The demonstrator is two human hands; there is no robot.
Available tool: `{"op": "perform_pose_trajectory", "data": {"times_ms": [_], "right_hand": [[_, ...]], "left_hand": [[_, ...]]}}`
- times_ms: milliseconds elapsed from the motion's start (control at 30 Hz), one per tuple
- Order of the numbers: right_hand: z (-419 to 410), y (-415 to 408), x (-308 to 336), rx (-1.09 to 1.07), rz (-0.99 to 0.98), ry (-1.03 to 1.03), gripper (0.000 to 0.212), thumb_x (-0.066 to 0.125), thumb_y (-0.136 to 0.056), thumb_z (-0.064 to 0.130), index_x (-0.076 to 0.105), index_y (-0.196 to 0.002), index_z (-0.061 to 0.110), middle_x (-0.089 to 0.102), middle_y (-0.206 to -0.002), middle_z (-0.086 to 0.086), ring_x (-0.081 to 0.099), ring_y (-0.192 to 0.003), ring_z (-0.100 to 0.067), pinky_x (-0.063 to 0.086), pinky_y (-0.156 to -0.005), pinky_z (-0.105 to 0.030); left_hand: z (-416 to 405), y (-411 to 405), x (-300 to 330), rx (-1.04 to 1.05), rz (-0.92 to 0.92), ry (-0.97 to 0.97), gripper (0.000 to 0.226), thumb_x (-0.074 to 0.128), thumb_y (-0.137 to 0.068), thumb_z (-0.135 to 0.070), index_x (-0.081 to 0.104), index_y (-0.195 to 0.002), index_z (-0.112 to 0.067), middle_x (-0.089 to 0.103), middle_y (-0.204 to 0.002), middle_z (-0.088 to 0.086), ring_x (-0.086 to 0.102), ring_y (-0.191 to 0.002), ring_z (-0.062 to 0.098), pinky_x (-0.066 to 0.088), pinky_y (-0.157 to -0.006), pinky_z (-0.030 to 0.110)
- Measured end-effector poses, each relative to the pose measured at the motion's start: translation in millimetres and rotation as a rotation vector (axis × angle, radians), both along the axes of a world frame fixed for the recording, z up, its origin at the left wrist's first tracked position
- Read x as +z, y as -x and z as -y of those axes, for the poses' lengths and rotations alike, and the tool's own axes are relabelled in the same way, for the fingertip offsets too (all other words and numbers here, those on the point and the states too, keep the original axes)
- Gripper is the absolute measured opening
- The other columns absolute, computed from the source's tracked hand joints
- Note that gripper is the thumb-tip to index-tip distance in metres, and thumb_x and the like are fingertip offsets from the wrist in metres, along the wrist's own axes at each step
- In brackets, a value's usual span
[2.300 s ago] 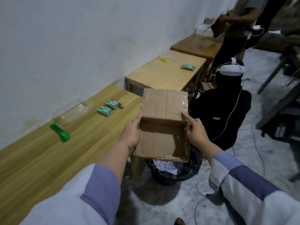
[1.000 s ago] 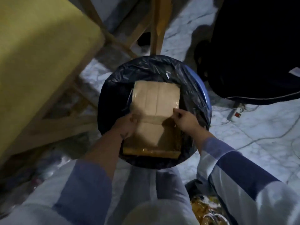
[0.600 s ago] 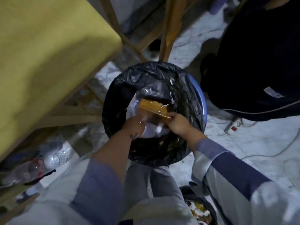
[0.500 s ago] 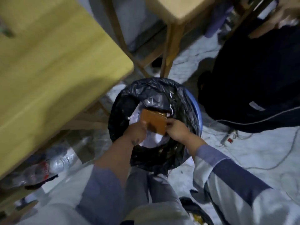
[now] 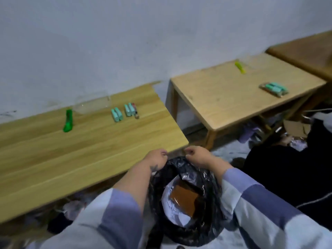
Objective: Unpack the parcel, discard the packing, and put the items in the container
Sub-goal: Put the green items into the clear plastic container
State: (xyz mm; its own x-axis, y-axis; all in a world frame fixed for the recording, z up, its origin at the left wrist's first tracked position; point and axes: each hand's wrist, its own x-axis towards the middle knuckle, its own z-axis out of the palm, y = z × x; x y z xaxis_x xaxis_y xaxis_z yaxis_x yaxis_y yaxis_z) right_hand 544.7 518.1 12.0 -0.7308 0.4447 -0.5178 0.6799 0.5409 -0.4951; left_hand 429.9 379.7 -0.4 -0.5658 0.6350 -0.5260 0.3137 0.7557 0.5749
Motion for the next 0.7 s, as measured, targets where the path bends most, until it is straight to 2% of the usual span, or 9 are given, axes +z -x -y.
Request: {"op": "perform_pose_trajectory", "data": {"times_ms": [67, 100, 133, 233, 300, 367, 433, 567, 700], "right_hand": [[10, 16, 14, 0.038, -0.012, -0.001, 0.041, 0.049, -0.093, 0.022, 0.05, -0.133, 0.015, 0.055, -0.134, -0.011, 0.055, -0.12, -0.027, 0.044, -0.094, -0.029], [15, 24, 20, 0.054, -0.018, -0.003, 0.041, 0.049, -0.093, 0.023, 0.049, -0.133, 0.017, 0.056, -0.133, -0.013, 0.057, -0.116, -0.028, 0.045, -0.091, -0.03], [21, 33, 26, 0.074, -0.028, -0.007, 0.041, 0.049, -0.093, 0.023, 0.049, -0.133, 0.018, 0.056, -0.132, -0.013, 0.057, -0.114, -0.028, 0.045, -0.091, -0.03], [36, 62, 41, 0.14, -0.065, -0.03, 0.041, 0.047, -0.094, 0.025, 0.048, -0.135, 0.02, 0.059, -0.127, -0.011, 0.059, -0.108, -0.025, 0.045, -0.089, -0.031], [46, 85, 49, 0.172, -0.088, -0.042, 0.041, 0.047, -0.094, 0.026, 0.048, -0.135, 0.02, 0.063, -0.116, -0.009, 0.061, -0.092, -0.02, 0.046, -0.076, -0.029], [55, 107, 53, 0.192, -0.093, -0.052, 0.041, 0.046, -0.095, 0.026, 0.047, -0.135, 0.02, 0.062, -0.106, -0.008, 0.059, -0.085, -0.019, 0.042, -0.069, -0.027], [64, 130, 54, 0.211, -0.083, -0.067, 0.04, 0.046, -0.095, 0.026, 0.047, -0.135, 0.021, 0.062, -0.106, -0.008, 0.057, -0.086, -0.021, 0.04, -0.072, -0.027], [80, 181, 47, 0.212, -0.072, -0.116, 0.041, 0.048, -0.094, 0.026, 0.047, -0.135, 0.021, 0.058, -0.129, -0.01, 0.059, -0.11, -0.025, 0.043, -0.086, -0.028], [90, 241, 35, 0.131, -0.073, -0.139, 0.048, 0.057, -0.089, 0.032, 0.048, -0.135, 0.022, 0.05, -0.136, -0.013, 0.059, -0.111, -0.028, 0.047, -0.095, -0.035]], "left_hand": [[16, 13, 15, 0.064, -0.004, -0.032, 0.039, 0.042, -0.098, -0.018, 0.049, -0.137, -0.012, 0.065, -0.11, 0.007, 0.059, -0.076, 0.015, 0.038, -0.051, 0.012], [26, 20, 22, 0.093, -0.016, -0.044, 0.04, 0.041, -0.098, -0.017, 0.049, -0.137, -0.012, 0.064, -0.099, 0.003, 0.054, -0.068, 0.012, 0.036, -0.048, 0.012], [35, 28, 28, 0.118, -0.035, -0.048, 0.04, 0.042, -0.098, -0.017, 0.049, -0.137, -0.013, 0.064, -0.099, 0.002, 0.055, -0.072, 0.014, 0.039, -0.054, 0.014], [64, 52, 39, 0.212, -0.084, -0.054, 0.039, 0.043, -0.098, -0.018, 0.05, -0.136, -0.013, 0.06, -0.125, 0.011, 0.058, -0.108, 0.027, 0.041, -0.079, 0.024], [83, 71, 44, 0.27, -0.134, -0.054, 0.038, 0.044, -0.097, -0.018, 0.052, -0.134, -0.014, 0.06, -0.128, 0.011, 0.057, -0.114, 0.028, 0.041, -0.086, 0.024], [101, 91, 45, 0.34, -0.167, -0.061, 0.038, 0.044, -0.096, -0.017, 0.053, -0.133, -0.015, 0.06, -0.129, 0.011, 0.057, -0.116, 0.028, 0.043, -0.091, 0.025], [116, 115, 43, 0.407, -0.179, -0.077, 0.038, 0.045, -0.096, -0.016, 0.055, -0.132, -0.014, 0.059, -0.131, 0.01, 0.056, -0.118, 0.027, 0.043, -0.094, 0.026], [143, 168, 34, 0.468, -0.197, -0.095, 0.038, 0.049, -0.095, -0.017, 0.055, -0.132, -0.014, 0.056, -0.135, 0.009, 0.053, -0.123, 0.023, 0.039, -0.098, 0.025], [159, 232, 24, 0.437, -0.238, -0.081, 0.041, 0.051, -0.095, -0.019, 0.05, -0.136, -0.014, 0.051, -0.14, 0.009, 0.051, -0.125, 0.026, 0.038, -0.101, 0.029]]}}
